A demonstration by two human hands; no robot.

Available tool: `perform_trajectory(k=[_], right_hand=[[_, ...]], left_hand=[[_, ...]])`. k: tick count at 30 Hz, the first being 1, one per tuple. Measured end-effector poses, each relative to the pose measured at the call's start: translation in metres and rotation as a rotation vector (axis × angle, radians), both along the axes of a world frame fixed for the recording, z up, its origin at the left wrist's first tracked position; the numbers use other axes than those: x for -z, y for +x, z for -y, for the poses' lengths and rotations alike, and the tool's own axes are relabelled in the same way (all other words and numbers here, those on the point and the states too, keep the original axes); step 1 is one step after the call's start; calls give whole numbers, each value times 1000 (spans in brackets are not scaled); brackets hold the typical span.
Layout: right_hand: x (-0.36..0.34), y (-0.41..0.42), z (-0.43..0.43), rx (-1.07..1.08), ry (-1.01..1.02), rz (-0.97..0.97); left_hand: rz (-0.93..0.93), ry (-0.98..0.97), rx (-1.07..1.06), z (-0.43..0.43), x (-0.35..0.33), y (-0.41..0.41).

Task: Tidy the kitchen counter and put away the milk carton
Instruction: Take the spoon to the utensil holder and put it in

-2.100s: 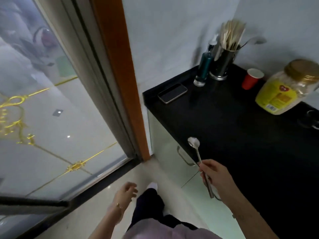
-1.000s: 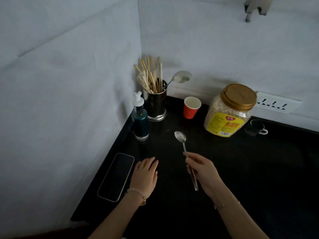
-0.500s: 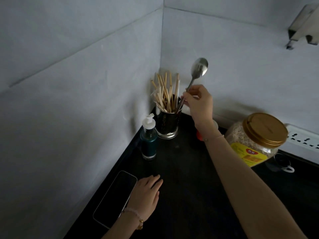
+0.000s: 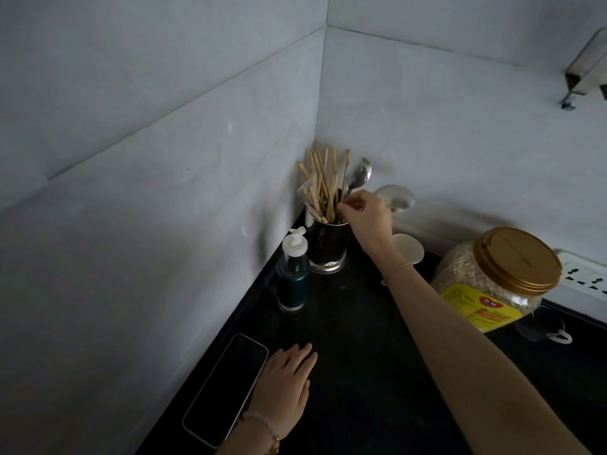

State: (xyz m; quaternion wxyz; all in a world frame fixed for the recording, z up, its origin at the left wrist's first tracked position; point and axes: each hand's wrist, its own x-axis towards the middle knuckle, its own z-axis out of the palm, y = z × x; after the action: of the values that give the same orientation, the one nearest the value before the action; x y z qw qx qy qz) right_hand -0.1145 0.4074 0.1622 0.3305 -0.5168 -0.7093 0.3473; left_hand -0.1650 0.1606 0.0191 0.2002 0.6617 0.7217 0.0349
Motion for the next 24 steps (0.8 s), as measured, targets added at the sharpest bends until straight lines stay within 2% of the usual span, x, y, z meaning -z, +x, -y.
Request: perform_trajectory(k=[12, 24], right_hand=[[9, 0, 7, 39, -71, -43], [4, 22, 29, 9, 42, 17]], left_hand=[[30, 13, -7, 1, 2, -1], [6, -17, -3, 1, 4, 2]])
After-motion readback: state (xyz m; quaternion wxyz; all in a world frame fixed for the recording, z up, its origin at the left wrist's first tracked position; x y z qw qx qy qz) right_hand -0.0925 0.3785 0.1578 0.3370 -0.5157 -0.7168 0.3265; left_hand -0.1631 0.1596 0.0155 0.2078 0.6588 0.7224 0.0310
